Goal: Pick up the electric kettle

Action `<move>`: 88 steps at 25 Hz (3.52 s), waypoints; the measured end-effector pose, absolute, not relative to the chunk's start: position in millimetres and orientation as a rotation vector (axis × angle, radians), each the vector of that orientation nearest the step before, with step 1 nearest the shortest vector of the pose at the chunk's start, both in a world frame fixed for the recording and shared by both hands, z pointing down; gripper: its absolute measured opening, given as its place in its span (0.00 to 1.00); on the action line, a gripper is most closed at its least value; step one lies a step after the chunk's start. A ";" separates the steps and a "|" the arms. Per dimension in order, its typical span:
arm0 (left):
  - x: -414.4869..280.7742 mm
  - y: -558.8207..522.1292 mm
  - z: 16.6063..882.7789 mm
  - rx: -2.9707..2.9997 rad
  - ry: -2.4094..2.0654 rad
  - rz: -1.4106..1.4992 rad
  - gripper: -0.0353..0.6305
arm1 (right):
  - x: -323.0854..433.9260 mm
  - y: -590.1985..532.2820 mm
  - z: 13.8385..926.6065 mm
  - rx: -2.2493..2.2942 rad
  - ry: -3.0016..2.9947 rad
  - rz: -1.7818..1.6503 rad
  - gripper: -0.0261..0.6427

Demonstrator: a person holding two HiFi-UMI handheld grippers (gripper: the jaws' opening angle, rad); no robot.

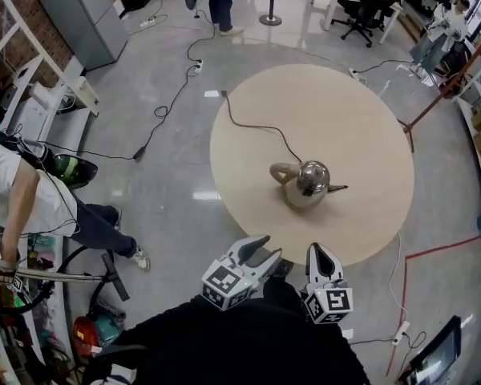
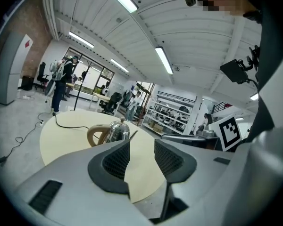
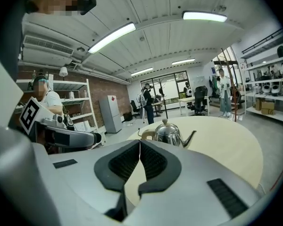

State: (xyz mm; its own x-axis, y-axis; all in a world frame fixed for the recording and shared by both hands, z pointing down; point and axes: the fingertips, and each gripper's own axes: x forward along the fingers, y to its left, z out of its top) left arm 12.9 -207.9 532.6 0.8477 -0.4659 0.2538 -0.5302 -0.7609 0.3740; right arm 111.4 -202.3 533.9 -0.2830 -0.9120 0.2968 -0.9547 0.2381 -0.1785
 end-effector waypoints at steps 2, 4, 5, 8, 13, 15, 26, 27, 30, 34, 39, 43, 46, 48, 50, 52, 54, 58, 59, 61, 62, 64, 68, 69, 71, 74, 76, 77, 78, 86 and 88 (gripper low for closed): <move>17.3 -221.3 533.5 2.581 -0.789 0.216 0.32 | 112.9 -218.4 543.9 1.731 -2.413 0.541 0.06; 25.4 -236.5 530.3 2.578 -0.847 0.219 0.32 | 117.8 -236.9 547.4 1.667 -2.464 0.577 0.06; 31.0 -243.8 527.7 2.579 -0.871 0.218 0.32 | 121.6 -246.0 545.7 1.642 -2.488 0.579 0.06; 51.2 -263.8 522.2 2.578 -0.919 0.222 0.32 | 139.1 -271.1 539.3 1.615 -2.535 0.566 0.06; 67.2 -291.1 523.0 2.499 -1.051 0.232 0.32 | 185.8 -301.4 548.2 1.695 -2.546 0.609 0.06; 71.7 -303.1 532.9 2.503 -1.078 0.238 0.32 | 203.0 -313.6 559.5 1.722 -2.529 0.637 0.06; 84.5 -342.3 543.8 2.465 -1.115 0.334 0.32 | 248.6 -334.5 597.3 1.847 -2.352 0.899 0.14; 83.1 -349.2 547.1 2.480 -1.114 0.349 0.32 | 250.4 -337.3 602.5 1.863 -2.326 0.907 0.19; 75.5 -375.0 563.3 2.525 -1.106 0.418 0.32 | 252.7 -350.0 618.0 1.912 -2.249 0.912 0.21; 61.2 -405.8 593.3 2.562 -1.056 0.538 0.32 | 250.3 -362.1 631.3 1.942 -2.175 0.922 0.21; 50.9 -436.8 628.8 2.654 -1.003 0.703 0.37 | 261.4 -372.8 650.2 2.037 -2.056 0.941 0.21; 53.1 -451.3 651.7 2.684 -0.934 0.748 0.38 | 261.0 -388.5 662.5 2.068 -2.026 0.976 0.21; 58.3 -455.3 665.2 2.685 -0.879 0.752 0.38 | 259.6 -397.9 669.9 2.071 -2.009 0.986 0.21; 59.5 -457.7 674.7 2.679 -0.852 0.769 0.38 | 259.0 -402.2 673.6 2.069 -2.003 0.997 0.21; 60.4 -461.5 681.3 2.684 -0.828 0.785 0.38 | 259.5 -405.6 676.8 2.070 -1.995 1.008 0.21; 62.5 -466.2 687.6 2.700 -0.805 0.812 0.38 | 259.9 -408.6 679.8 2.074 -1.992 1.019 0.21; 64.3 -471.2 698.7 2.707 -0.789 0.857 0.38 | 260.4 -411.2 681.7 2.083 -1.996 1.028 0.21; 69.8 -478.9 713.5 2.704 -0.745 0.888 0.38 | 260.6 -415.9 681.9 2.088 -2.013 1.051 0.21; 71.9 -479.9 712.9 2.714 -0.730 0.882 0.38 | 260.4 -416.6 681.8 2.085 -2.019 1.057 0.19; 73.5 -479.5 712.6 2.728 -0.692 0.887 0.38 | 260.3 -416.4 682.2 2.079 -2.025 1.062 0.19; 72.6 -478.4 713.8 2.729 -0.676 0.898 0.38 | 260.2 -416.0 682.7 2.076 -2.025 1.060 0.19; 70.2 -475.9 715.7 2.731 -0.653 0.920 0.38 | 259.9 -415.8 683.3 2.071 -2.025 1.054 0.19; 75.3 -466.7 710.5 2.773 -0.578 0.938 0.33 | 260.4 -416.5 683.3 2.059 -2.028 1.054 0.19; 76.1 -464.2 710.4 2.783 -0.562 0.947 0.32 | 260.9 -416.6 683.4 2.053 -2.030 1.055 0.19; 76.0 -462.0 712.8 2.785 -0.537 0.963 0.31 | 261.9 -418.2 683.6 2.040 -2.036 1.056 0.19; 76.0 -462.6 720.4 2.760 -0.524 0.991 0.26 | 262.1 -423.2 683.5 2.020 -2.047 1.042 0.19; 76.5 -461.4 723.6 2.740 -0.541 0.990 0.25 | 260.8 -423.2 682.9 2.009 -2.052 1.031 0.19; 76.3 -460.7 723.0 2.725 -0.558 0.973 0.25 | 260.1 -421.8 682.7 2.006 -2.054 1.025 0.19; 76.5 -460.5 721.5 2.706 -0.582 0.950 0.25 | 260.0 -420.4 682.4 2.002 -2.058 1.019 0.19; 83.8 -464.8 724.4 2.603 -0.736 0.916 0.24 | 270.1 -421.7 681.1 1.969 -2.079 0.990 0.19; 81.6 -467.6 720.7 2.599 -0.756 0.901 0.24 | 267.7 -424.4 681.0 1.970 -2.076 0.984 0.19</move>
State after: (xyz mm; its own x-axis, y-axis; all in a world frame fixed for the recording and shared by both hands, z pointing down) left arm 81.6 -467.6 720.7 0.6669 -0.3832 0.6390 -0.5628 -0.8211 0.0949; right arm 267.7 -424.4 681.0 -0.1487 -0.8526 0.5010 -0.9275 -0.0554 -0.3696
